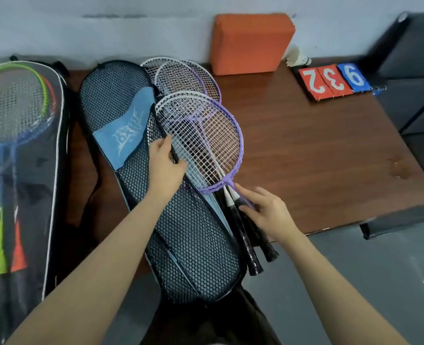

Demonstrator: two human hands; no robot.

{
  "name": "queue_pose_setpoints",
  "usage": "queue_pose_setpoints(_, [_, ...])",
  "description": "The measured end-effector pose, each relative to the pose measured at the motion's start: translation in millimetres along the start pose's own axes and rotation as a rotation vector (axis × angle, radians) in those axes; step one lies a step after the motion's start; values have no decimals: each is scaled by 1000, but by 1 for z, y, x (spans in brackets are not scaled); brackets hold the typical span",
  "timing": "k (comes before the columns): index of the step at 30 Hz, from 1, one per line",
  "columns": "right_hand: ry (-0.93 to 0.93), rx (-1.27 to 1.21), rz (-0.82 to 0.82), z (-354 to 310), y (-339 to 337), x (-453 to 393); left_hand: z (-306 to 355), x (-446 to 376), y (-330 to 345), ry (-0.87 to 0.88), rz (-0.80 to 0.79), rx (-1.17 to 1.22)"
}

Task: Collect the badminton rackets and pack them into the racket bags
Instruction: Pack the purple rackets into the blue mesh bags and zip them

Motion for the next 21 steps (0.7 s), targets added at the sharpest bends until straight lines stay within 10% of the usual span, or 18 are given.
queue_pose_setpoints(21, [-35, -132, -148, -2, 27, -6, -3, 48, 8, 213, 106, -34])
Point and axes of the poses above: each hand's wrist, its own x-axis away from the middle knuckle, its own y-axis out of the palm, z = x × y, the point moved 1 cm from there along -x, towards the middle knuckle, and after that the axes turned 3 degrees about -y, right-handed, at the moved point
